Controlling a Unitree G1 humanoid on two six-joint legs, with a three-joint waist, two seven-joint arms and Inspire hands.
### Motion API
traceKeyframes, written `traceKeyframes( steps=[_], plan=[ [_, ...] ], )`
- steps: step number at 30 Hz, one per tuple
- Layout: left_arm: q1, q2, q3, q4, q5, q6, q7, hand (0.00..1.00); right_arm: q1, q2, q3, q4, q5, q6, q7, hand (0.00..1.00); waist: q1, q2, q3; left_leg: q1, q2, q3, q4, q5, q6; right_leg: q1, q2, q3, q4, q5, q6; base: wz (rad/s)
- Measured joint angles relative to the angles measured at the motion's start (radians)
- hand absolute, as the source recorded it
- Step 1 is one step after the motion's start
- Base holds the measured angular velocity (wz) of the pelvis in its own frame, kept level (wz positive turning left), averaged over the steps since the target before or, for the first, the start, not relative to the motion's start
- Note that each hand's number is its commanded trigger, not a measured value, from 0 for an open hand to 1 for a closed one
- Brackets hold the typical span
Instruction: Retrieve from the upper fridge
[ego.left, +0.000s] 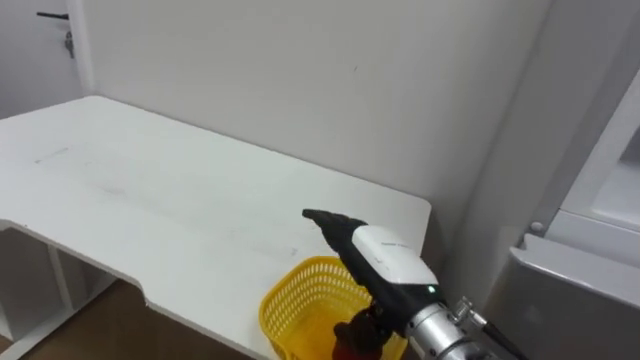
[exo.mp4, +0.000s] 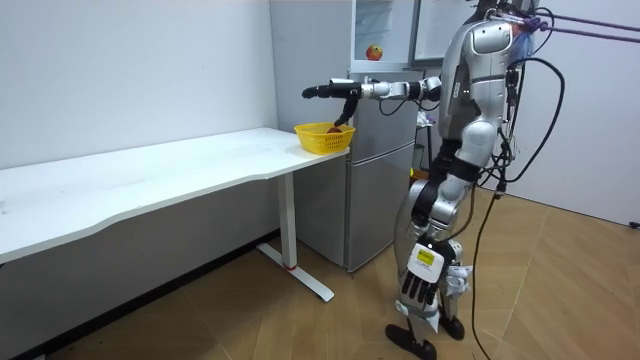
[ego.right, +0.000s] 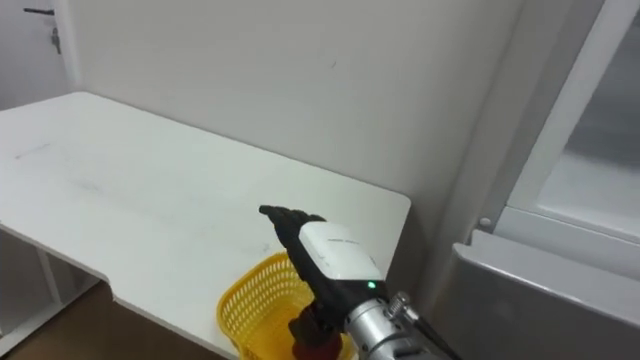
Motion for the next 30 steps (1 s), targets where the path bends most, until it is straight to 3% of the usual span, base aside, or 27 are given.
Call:
traceKeyframes(
  steps=[8, 10, 12, 14, 15, 23, 26, 30],
  plan=[
    [0.009, -0.012, -0.019, -0.003, 0.000, -0.013, 0.003, 0.00, 0.000, 0.006, -0.074, -0.077, 0.041, -0.010, -0.018, 0.00, -0.073, 0.039, -0.0042, 0.020, 0.003, 0.025, -0.010, 0.000, 0.001, 0.010, 0.001, 0.034, 0.001, 0.000, 0.000, -0.10],
    [0.008, -0.014, -0.023, -0.006, 0.000, -0.014, 0.002, 0.00, 0.000, 0.013, -0.087, -0.107, 0.039, -0.012, -0.020, 0.00, -0.098, 0.051, -0.0004, 0.035, 0.003, 0.033, -0.014, 0.000, 0.001, 0.016, 0.000, 0.041, 0.002, 0.000, 0.000, -0.09],
    [0.008, -0.023, -0.037, -0.005, 0.000, -0.014, 0.001, 0.00, 0.002, 0.019, -0.103, -0.149, 0.050, -0.015, -0.025, 0.00, -0.104, 0.070, -0.0013, 0.049, 0.006, 0.058, -0.023, 0.000, 0.002, 0.016, 0.001, 0.079, 0.002, 0.001, -0.001, -0.31],
    [0.009, -0.030, -0.040, -0.003, 0.000, -0.016, 0.001, 0.00, 0.003, 0.024, -0.110, -0.173, 0.049, -0.016, -0.030, 0.00, -0.116, 0.082, -0.0060, 0.058, 0.007, 0.070, -0.029, 0.000, 0.003, 0.018, 0.000, 0.086, 0.002, 0.001, -0.001, -0.23],
    [0.011, -0.030, -0.041, -0.003, 0.000, -0.022, 0.002, 0.00, 0.003, 0.028, -0.113, -0.190, 0.050, -0.019, -0.034, 0.00, -0.127, 0.087, -0.0036, 0.068, 0.009, 0.076, -0.034, 0.000, 0.003, 0.021, 0.001, 0.089, 0.002, 0.001, -0.001, -0.16],
    [0.008, -0.035, -0.061, -0.003, 0.000, -0.031, 0.009, 0.00, 0.101, 0.045, -0.169, -0.394, 0.089, -0.043, -0.068, 0.00, -0.184, 0.095, -0.0106, 0.068, 0.012, 0.084, -0.043, 0.000, 0.003, 0.015, 0.002, 0.093, 0.003, 0.002, -0.001, -0.04],
    [0.013, -0.038, -0.063, 0.001, -0.001, -0.034, 0.009, 0.00, 0.111, 0.049, -0.206, -0.429, 0.123, -0.059, -0.087, 0.00, -0.186, 0.105, -0.0124, 0.086, 0.016, 0.110, -0.056, 0.000, 0.002, 0.015, 0.005, 0.124, 0.003, 0.002, -0.001, -0.21],
    [0.016, -0.039, -0.077, 0.011, -0.001, -0.035, 0.009, 0.00, 0.111, 0.060, -0.245, -0.454, 0.141, -0.081, -0.125, 0.00, -0.219, 0.108, -0.0147, 0.092, 0.018, 0.127, -0.059, 0.000, 0.002, 0.013, 0.007, 0.140, 0.003, 0.002, -0.003, -0.13]
  ],
)
